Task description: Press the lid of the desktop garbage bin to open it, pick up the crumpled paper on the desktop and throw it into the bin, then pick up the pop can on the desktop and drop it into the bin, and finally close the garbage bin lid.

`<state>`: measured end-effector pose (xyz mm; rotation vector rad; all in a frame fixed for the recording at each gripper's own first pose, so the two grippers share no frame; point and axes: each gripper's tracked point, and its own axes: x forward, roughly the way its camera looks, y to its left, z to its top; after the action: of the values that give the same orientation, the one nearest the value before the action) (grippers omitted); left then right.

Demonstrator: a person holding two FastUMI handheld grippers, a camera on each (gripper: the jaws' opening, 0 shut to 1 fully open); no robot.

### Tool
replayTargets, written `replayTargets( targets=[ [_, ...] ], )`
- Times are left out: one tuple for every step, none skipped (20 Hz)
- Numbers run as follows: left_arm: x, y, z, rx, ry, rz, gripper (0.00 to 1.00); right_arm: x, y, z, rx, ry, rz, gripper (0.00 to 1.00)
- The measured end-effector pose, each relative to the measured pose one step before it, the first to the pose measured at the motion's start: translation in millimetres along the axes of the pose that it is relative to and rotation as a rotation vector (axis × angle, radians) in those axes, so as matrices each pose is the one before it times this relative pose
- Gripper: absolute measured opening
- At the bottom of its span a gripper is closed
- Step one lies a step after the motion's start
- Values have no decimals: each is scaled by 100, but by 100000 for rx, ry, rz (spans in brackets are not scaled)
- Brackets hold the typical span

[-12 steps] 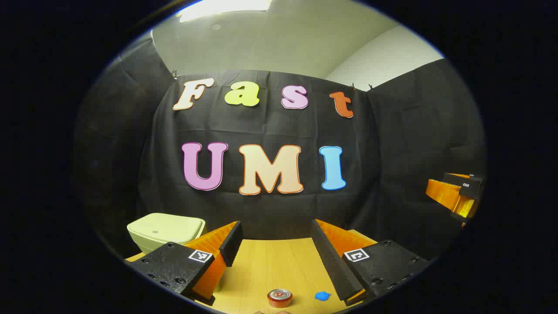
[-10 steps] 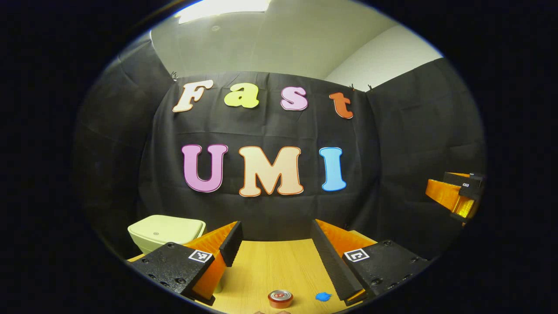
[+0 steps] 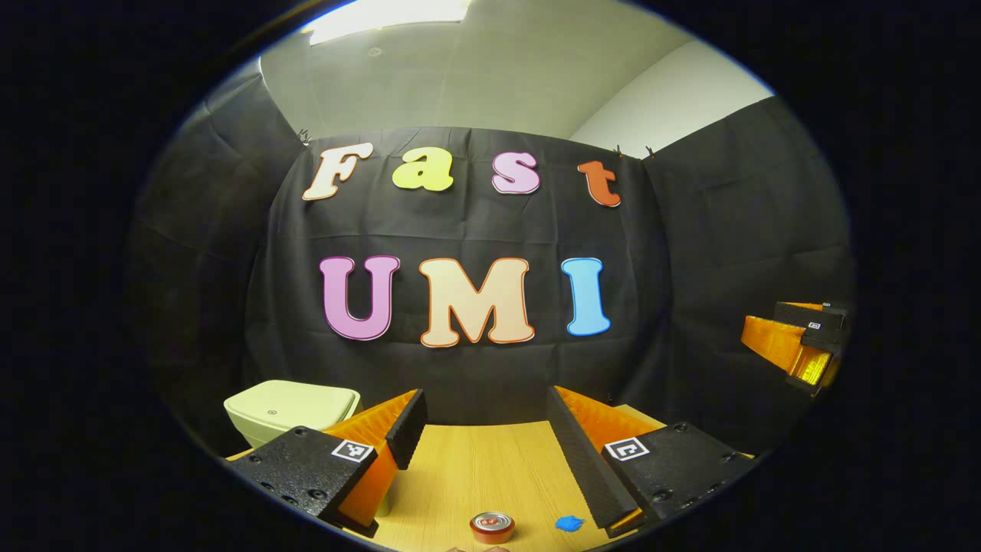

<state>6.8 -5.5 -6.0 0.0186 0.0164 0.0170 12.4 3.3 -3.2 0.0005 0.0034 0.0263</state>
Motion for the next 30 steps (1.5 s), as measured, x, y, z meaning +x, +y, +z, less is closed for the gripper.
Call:
replayTargets(
  targets=[
    [115, 21, -2, 447, 392, 509, 94, 54, 36, -222, 421, -12, 580, 98],
    [104, 212, 158, 559, -255, 648, 93, 62, 203, -51, 220, -117, 961, 98],
    [106, 53, 213, 577, -403, 402, 94, 96, 170, -218, 46, 171, 889, 98],
    [132, 178, 155, 984, -524, 622, 93, 209, 174, -302, -107, 505, 1119, 98],
    [52, 194, 114, 636, -396, 639, 93, 179, 135, -157, 181, 262, 784, 98],
    [84, 278, 257, 723, -765, 817, 94, 68, 5, -131, 758, 396, 889, 98],
    [-62, 245, 441, 338, -1520, 821, 93, 173, 378, -426, 1355, 1273, 1690, 98],
    [-53, 290, 250, 254, -828, 435, 90, 75, 552, -332, 1200, 1191, 1983, 98],
    [39, 195, 48, 204, -434, 232, 86, 118, 189, -115, 30, 635, 591, 98],
    [-28, 231, 105, 392, -229, 444, 78, 98, -143, -117, -483, 164, 191, 98],
    [10, 435, -29, 755, 104, 734, 69, -1, 165, 85, -637, -281, 257, 99],
    [8, 325, -15, 63, -343, 736, 66, 31, 274, 108, 75, -243, 577, 98],
    [-63, 394, 203, -287, -431, 834, 54, -34, 380, -9, 274, -87, 889, 98],
    [74, 349, -80, -178, 31, 677, 42, 138, 347, -182, 108, 411, 761, 98],
    [-145, 493, -121, -48, 475, 688, 31, 154, 266, -188, -35, 607, 422, 98],
    [9, 640, 18, 534, 224, 1535, 22, 57, 322, -212, 160, 468, 554, 96],
    [25, 852, -73, 650, 27, 1967, 18, 115, 376, -45, 339, 206, 594, 98],
    [-53, 923, 125, 541, -253, 2291, 2, 66, 351, 58, -73, 5, 411, 98],
    [31, 597, -59, 509, 57, 1175, 4, 110, 316, 35, -361, -152, 370, 98],
    [136, 168, -148, 144, 582, -748, 0, 23, 467, -28, -279, -137, 533, 98],
    [-89, 428, -430, 609, 1203, 615, 0, 146, 488, -32, -102, 237, 709, 98],
    [249, 802, -293, 438, 747, 1381, 0, 65, 566, -173, -15, 346, 798, 98],
    [55, 816, -151, -180, 729, 1357, 0, 151, 551, 69, -21, -281, 554, 98],
    [29, 892, -335, -357, 996, 2106, 0, -4, 374, 22, -104, -74, 314, 98],
    [116, 1044, -430, 80, 1355, 1944, 0, 52, 559, 89, -34, -13, 475, 98],
    [152, 842, -483, 743, 1838, 1458, 0, 35, 412, -186, -114, 287, 382, 98],
    [237, 711, -453, 503, 1292, 856, 0, 66, 496, -44, -417, 443, 300, 98],
    [234, 795, -275, 111, 708, 1187, 0, 98, 396, -237, -467, 518, 207, 98],
    [294, 876, -174, -326, 449, 1065, 0, 109, 426, -130, -326, 506, 297, 98],
    [209, 775, -180, -598, 580, 1109, 0, -12, 575, -131, -197, 358, 181, 96]
  ],
)
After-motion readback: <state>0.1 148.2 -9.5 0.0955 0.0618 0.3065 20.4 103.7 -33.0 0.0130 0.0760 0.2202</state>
